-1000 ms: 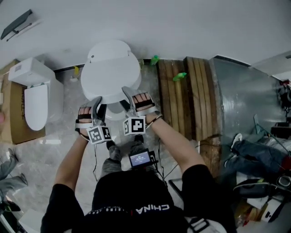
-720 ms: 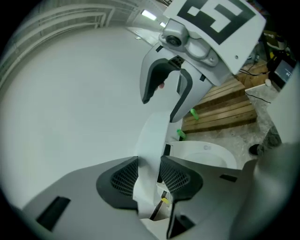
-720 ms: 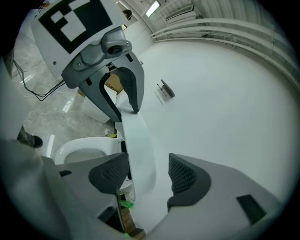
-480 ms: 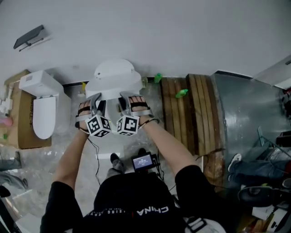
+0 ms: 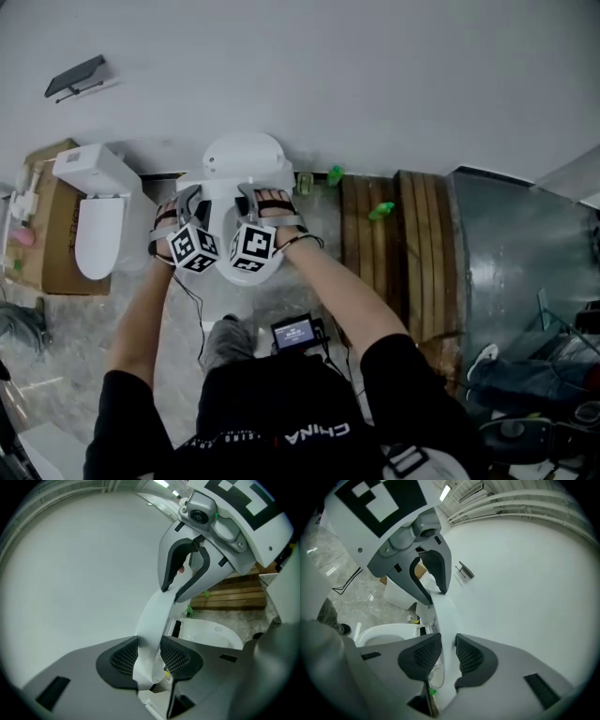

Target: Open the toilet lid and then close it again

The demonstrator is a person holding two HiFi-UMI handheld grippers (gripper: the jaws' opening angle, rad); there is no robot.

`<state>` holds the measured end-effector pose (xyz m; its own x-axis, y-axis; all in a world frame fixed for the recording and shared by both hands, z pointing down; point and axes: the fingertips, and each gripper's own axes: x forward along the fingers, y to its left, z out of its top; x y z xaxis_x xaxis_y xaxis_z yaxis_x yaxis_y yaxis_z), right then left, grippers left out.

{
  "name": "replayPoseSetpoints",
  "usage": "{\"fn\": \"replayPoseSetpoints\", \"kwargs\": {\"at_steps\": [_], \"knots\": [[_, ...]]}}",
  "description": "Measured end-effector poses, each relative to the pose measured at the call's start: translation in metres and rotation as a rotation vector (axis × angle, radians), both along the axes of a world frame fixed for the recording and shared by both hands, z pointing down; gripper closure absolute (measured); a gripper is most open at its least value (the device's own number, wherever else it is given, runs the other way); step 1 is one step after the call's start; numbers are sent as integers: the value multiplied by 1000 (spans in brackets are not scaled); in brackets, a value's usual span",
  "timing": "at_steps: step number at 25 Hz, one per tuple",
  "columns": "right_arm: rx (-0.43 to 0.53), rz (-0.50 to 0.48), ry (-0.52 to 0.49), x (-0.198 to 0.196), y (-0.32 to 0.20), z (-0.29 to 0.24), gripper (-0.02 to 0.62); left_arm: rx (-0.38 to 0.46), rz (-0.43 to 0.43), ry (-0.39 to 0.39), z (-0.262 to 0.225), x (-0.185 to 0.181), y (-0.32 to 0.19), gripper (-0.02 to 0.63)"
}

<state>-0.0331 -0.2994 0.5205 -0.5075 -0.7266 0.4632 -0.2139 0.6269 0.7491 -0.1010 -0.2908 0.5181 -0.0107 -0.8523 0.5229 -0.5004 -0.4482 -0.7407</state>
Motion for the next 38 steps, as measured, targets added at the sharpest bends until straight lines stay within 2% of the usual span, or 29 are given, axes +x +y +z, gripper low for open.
{"fn": "replayPoseSetpoints", "kwargs": {"at_steps": [5,11,15,21,29,34,38], "knots": [[-4,-1,-32,-7,-25,-18,497,82,-9,-30,-18,-7,-25,456],[-1,41,-61,-25,-83,-49,497,184,51,-15,-47,-26,-81,460],[30,81,-49,-36,-128,-67,502,219,103,-8,-68,-41,-126,510],[22,173,-48,-52,-199,-87,512,177,170,24,-88,-59,-194,525],[-34,281,-96,-66,-267,-97,515,121,171,149,-98,-74,-261,526],[-52,276,-77,-70,-302,-98,515,91,150,157,-99,-78,-296,526],[-44,253,-87,-74,-328,-98,515,76,117,202,-99,-83,-325,526]]}}
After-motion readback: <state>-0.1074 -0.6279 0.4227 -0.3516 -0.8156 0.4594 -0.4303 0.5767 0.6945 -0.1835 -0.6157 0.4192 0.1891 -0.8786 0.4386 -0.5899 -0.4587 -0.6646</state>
